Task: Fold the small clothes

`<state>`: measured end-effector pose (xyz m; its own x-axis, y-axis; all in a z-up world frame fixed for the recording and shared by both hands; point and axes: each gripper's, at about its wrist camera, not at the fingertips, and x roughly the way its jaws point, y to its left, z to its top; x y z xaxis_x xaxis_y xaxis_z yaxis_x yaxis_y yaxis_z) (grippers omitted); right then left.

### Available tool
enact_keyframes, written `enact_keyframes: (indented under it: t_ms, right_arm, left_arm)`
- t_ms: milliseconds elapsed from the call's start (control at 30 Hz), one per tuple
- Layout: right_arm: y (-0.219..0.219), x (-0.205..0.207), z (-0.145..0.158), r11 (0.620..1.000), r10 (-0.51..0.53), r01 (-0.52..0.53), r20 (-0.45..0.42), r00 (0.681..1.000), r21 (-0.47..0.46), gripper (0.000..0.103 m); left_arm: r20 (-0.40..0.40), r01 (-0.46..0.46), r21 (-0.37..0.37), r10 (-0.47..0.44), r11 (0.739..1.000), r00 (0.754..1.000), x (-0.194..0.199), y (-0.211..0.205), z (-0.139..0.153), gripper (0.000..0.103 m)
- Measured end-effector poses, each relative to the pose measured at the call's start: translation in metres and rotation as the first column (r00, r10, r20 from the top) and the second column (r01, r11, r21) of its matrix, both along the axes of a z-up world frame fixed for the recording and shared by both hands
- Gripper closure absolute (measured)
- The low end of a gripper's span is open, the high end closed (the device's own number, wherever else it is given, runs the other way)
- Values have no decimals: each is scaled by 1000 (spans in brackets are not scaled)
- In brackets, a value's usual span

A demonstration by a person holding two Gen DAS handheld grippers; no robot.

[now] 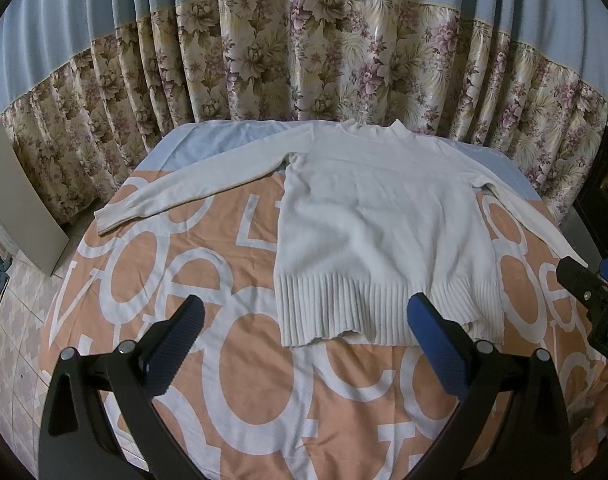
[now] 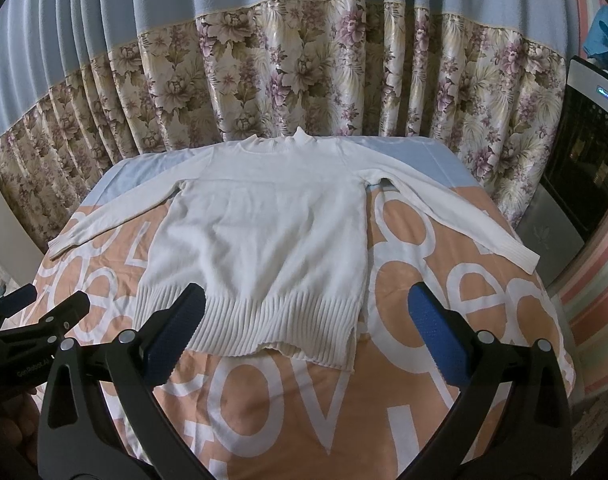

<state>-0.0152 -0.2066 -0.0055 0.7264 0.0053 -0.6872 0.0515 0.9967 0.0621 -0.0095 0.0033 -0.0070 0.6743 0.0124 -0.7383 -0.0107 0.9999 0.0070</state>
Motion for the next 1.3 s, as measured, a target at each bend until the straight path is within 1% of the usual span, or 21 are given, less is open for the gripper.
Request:
enact_keyframes:
  t_ms: [233,400,700,833,933,1133,1233,1300]
  right_arm:
    - [-6,2,-1,1000,-6,6,-2,1000,11,3]
    - [-16,7,-7,1000,-11,11,-3,1000,16,3]
    - [-52,16,-11,999,-35,35,32,999,-13,3]
    - [-77,21,-17,999,-43,45,51,998,-23,3]
    - [-101,26,-24,997,-69,71,48,996,-42,3]
    - [-160,37,-39,978,-166,167,23,986,-121,3]
    - [-195,42,-48,961,-232,231,14,973,-149,3]
    - [-219,45,-56,948,-282,277,-4,960,-159,5]
  left_arm:
    - [0,1,-7,-1,1000,1000,0,0,-1,1]
    - [4,2,-6,-2,1000,1000,4,-8,-5,1]
    - [24,14,-7,-14,1000,1000,22,-32,-10,1]
    - [31,23,-13,-22,1000,999,31,-41,-16,1]
    - [37,27,-12,-27,1000,999,39,-51,-21,1]
    - [22,45,-22,-44,999,999,62,-74,-31,1]
    - [18,57,-24,-57,998,998,70,-82,-35,1]
    - [17,63,-23,-63,998,998,74,-85,-37,1]
